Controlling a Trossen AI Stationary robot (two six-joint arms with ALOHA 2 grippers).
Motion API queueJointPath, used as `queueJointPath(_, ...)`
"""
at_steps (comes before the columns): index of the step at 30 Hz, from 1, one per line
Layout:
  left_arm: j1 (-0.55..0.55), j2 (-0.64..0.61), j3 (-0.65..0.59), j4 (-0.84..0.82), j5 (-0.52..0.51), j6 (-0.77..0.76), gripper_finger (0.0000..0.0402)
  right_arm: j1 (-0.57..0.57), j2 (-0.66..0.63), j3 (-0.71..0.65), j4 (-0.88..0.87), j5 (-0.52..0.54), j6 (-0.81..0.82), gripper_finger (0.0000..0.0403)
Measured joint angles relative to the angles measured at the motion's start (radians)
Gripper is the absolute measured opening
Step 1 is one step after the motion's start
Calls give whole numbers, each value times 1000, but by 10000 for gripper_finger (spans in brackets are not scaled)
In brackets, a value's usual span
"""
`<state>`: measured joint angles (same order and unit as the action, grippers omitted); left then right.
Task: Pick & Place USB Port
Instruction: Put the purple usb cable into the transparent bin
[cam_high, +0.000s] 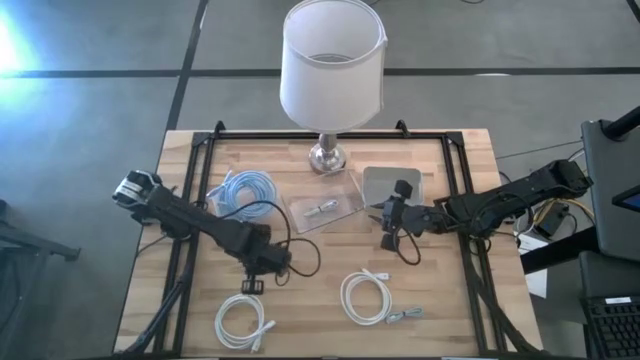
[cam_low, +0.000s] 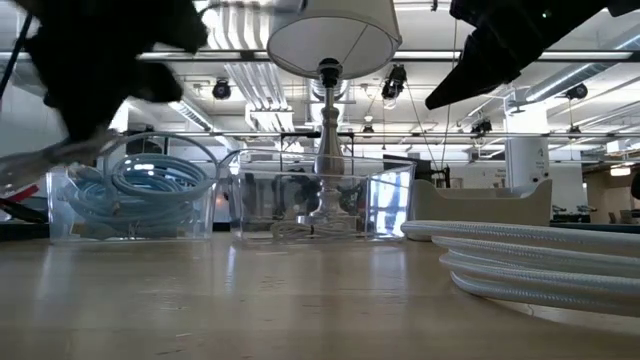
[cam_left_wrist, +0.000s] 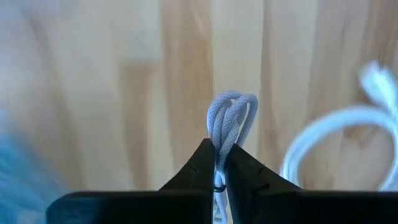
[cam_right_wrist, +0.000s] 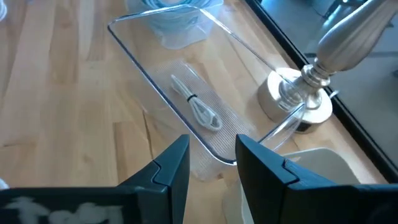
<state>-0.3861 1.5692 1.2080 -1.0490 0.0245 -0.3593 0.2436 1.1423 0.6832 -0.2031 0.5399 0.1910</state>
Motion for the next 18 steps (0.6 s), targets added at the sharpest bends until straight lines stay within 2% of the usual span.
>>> queueJointPath(5, 11, 0, 137, -3, -238, 88, 32, 0, 0, -13, -2, -52, 12, 123)
queueJointPath(8, 36, 0, 200, -5, -343, 133, 30, -1, 0, -18, -1, -67, 11, 123)
queueJointPath(13, 114, 0, 267, 11, -398, 170, 26, -3, 0, -18, -1, -69, 7, 123)
queueJointPath(18, 223, 0, 272, 151, -400, 214, 32, -3, 0, -18, 0, -69, -7, 123)
